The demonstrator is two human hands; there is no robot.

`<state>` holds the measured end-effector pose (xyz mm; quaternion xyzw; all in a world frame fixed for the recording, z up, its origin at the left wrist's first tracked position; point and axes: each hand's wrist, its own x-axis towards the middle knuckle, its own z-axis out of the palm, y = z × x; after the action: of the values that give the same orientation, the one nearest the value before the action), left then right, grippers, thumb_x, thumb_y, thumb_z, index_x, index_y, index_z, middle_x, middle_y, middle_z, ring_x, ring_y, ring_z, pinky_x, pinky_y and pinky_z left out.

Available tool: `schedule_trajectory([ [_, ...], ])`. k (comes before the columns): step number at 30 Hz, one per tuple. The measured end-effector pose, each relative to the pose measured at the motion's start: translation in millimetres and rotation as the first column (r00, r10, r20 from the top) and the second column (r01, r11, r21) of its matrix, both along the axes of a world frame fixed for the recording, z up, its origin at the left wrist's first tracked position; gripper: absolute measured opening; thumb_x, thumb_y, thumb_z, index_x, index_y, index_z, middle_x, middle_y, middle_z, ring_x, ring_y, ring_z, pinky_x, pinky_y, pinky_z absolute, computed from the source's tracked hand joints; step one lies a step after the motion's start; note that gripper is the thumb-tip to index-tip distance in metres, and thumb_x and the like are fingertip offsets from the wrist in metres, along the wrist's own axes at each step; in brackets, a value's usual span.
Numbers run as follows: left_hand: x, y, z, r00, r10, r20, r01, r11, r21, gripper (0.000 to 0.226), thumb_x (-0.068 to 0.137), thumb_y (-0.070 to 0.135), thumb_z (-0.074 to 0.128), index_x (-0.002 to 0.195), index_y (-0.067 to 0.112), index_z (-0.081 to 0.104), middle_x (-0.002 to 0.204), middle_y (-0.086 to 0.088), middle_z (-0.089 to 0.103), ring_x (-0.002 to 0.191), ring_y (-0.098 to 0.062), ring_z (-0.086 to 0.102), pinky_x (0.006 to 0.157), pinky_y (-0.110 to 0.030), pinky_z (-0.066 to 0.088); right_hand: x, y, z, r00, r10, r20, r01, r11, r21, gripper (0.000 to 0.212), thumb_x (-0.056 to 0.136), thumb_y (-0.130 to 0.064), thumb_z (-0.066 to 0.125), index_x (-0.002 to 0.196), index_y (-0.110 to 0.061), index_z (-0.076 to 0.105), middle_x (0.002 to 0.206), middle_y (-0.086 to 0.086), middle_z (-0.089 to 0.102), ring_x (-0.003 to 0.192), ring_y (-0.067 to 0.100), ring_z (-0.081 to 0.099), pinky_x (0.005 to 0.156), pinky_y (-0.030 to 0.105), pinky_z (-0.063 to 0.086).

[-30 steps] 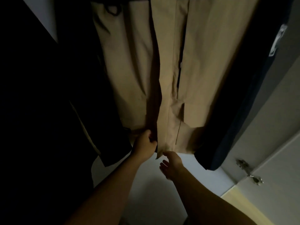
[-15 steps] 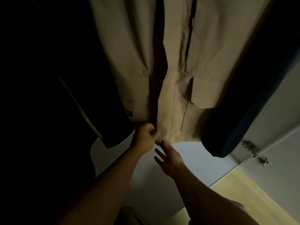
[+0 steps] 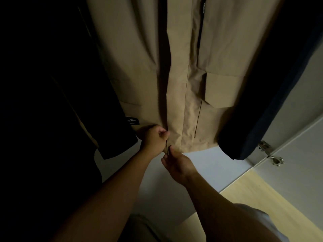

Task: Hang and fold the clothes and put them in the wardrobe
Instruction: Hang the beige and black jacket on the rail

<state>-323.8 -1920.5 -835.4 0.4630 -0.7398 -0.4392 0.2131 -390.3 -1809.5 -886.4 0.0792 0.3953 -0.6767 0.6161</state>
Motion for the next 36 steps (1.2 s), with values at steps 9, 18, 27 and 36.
schedule_trajectory([
  [9,0,-6,3,0.998,0.051,-0.039,-0.049,0.998,0.044,0.011,0.095,0.024,0.066,0.085,0.02,0.063,0.085,-0.006,0.071,0.076,-0.024,0.067,0.08,-0.044,0.058,4,-2,6,0.999,-0.019,-0.034,0.02,0.999,0.028,0.028,0.096,-0.02,0.065,0.122,-0.009,0.061,0.086,0.006,0.073,0.076,0.017,0.068,0.069,0.031,0.06],
  [18,-7,-2,7,0.992,0.076,-0.101,-0.064,0.991,0.12,0.008,0.096,0.018,0.065,0.092,0.01,0.065,0.088,-0.01,0.071,0.076,-0.024,0.064,0.081,-0.043,0.057,3,-3,10,0.962,-0.024,-0.273,0.059,0.991,0.119,0.014,0.098,-0.022,0.064,0.109,-0.014,0.061,0.111,0.01,0.07,0.1,0.026,0.07,0.074,0.03,0.055],
  [27,-13,2,14,0.991,0.087,-0.098,-0.075,0.99,0.119,0.009,0.094,0.017,0.065,0.085,0.018,0.063,0.088,-0.011,0.071,0.08,-0.028,0.065,0.083,-0.046,0.058,-2,-1,39,0.797,0.354,-0.49,-0.119,0.886,0.448,0.045,0.102,-0.052,0.048,0.103,-0.009,0.061,0.101,0.015,0.073,0.082,0.023,0.066,0.064,0.03,0.049],
  [36,-39,-13,105,0.949,0.204,-0.239,-0.213,0.977,-0.011,0.008,0.099,0.024,0.058,0.094,0.024,0.064,0.104,-0.008,0.07,0.094,-0.032,0.067,0.088,-0.048,0.057,-49,-12,170,0.155,0.433,-0.888,0.036,0.896,0.443,0.065,0.108,-0.05,0.024,0.098,-0.003,0.068,0.093,0.017,0.071,0.084,0.03,0.069,0.077,0.041,0.056],
])
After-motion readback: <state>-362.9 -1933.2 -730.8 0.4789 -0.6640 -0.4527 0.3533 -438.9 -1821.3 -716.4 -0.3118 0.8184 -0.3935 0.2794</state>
